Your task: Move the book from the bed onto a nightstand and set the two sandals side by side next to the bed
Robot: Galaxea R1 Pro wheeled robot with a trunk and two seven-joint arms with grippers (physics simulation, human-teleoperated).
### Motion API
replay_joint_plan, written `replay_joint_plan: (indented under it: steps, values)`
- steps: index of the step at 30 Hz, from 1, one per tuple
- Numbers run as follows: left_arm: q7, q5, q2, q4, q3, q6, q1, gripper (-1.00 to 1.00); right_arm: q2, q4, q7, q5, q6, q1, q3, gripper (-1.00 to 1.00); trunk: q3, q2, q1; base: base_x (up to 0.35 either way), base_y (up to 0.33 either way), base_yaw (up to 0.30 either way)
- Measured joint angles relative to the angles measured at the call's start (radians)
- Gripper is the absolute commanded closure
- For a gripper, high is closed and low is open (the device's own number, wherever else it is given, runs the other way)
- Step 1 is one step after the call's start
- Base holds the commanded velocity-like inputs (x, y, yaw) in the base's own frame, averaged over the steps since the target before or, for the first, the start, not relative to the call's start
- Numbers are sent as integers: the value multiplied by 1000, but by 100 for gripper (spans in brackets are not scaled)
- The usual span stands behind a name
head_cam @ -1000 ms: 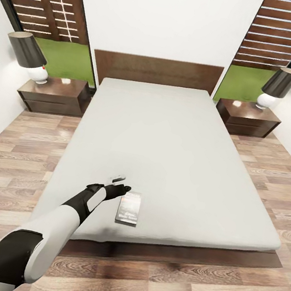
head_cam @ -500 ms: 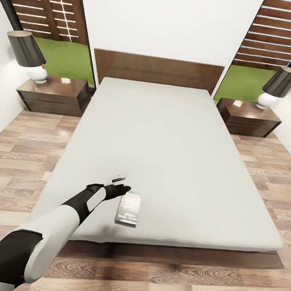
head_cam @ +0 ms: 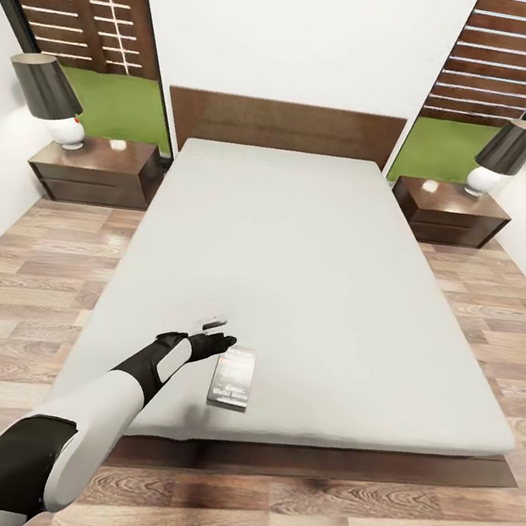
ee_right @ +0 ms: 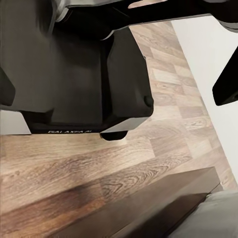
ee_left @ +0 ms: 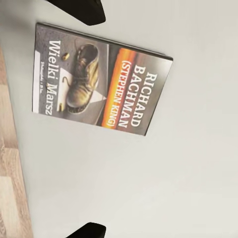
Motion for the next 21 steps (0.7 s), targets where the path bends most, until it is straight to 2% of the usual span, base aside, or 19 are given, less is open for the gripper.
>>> replay_joint_plan:
  steps: [21]
  values:
    - [0, 1, 0, 0, 0, 0, 0, -100, 0, 0, 0, 0, 0, 0, 0, -100, -66, -147, 81, 0, 0, 0]
